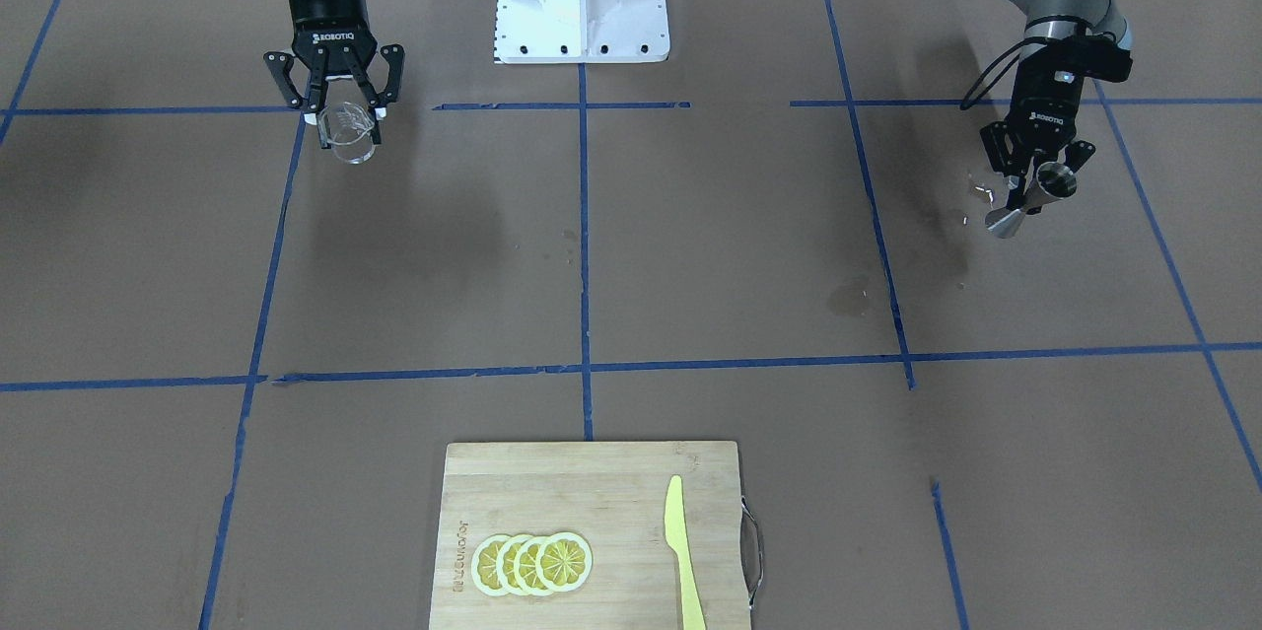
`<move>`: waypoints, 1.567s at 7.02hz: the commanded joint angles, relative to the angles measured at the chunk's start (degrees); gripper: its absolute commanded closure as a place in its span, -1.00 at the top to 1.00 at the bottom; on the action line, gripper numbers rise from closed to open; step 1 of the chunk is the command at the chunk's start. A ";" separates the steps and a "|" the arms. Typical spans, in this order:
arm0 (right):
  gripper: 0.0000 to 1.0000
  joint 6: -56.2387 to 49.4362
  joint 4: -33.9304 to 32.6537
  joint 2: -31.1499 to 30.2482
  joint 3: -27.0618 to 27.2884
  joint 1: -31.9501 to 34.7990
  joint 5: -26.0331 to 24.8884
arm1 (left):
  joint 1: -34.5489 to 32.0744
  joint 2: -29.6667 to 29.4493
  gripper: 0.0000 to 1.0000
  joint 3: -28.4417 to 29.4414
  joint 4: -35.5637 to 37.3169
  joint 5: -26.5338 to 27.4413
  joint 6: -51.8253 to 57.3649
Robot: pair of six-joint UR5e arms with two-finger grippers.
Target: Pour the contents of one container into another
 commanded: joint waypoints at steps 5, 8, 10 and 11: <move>-1.00 0.00 0.07 0.47 -0.08 -0.06 0.00 | 0.93 0.82 -1.00 3.16 2.03 0.39 -5.68; -1.00 0.08 0.07 0.56 -0.08 -0.14 0.00 | 1.37 0.73 -1.00 3.25 2.47 0.39 -5.70; -1.00 0.09 0.07 0.65 -0.08 -0.14 0.00 | 2.16 0.73 -1.00 3.25 3.61 0.39 -5.70; -1.00 0.09 0.07 0.65 -0.08 -0.14 -0.09 | 2.34 0.73 -1.00 3.25 3.61 0.39 -5.70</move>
